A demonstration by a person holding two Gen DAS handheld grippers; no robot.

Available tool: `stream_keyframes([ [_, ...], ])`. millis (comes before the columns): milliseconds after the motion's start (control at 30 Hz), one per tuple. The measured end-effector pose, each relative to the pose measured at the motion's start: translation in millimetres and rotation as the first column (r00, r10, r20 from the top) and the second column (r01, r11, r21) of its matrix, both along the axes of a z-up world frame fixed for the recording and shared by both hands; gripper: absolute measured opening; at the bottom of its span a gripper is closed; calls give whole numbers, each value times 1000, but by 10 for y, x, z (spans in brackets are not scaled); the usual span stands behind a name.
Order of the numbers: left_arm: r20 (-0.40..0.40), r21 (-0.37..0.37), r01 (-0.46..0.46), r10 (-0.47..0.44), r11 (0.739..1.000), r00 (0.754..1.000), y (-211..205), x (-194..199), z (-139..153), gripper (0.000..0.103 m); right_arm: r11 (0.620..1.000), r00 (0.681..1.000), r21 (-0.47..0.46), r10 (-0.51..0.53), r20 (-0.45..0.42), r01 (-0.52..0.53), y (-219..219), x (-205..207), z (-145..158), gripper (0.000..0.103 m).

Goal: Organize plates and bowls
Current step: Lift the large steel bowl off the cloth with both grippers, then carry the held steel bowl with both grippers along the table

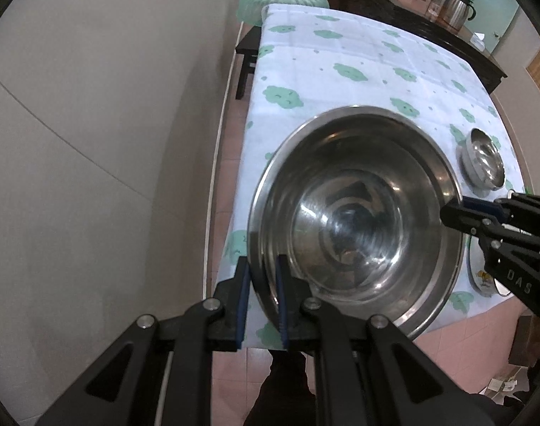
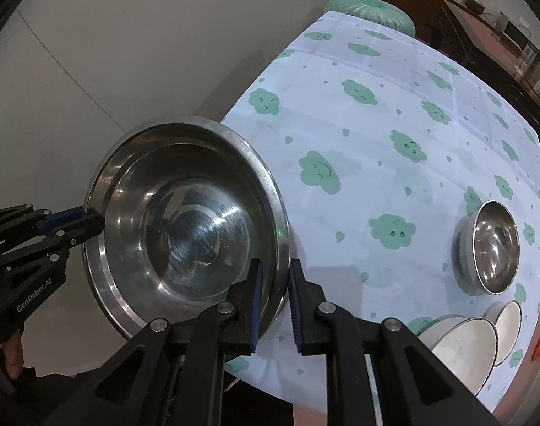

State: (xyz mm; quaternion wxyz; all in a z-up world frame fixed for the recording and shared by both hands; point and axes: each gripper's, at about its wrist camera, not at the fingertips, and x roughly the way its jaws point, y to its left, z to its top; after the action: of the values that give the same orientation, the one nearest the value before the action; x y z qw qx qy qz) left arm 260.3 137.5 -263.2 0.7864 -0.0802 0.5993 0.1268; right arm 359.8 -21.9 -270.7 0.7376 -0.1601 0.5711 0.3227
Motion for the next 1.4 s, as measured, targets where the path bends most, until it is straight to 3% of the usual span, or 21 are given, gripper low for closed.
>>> stream_keyframes([
  [1400,-105,-25,8,-11,1000,994,-52,103,-374,11,999,998,-49,11,-60,-14,12,98,-256,16],
])
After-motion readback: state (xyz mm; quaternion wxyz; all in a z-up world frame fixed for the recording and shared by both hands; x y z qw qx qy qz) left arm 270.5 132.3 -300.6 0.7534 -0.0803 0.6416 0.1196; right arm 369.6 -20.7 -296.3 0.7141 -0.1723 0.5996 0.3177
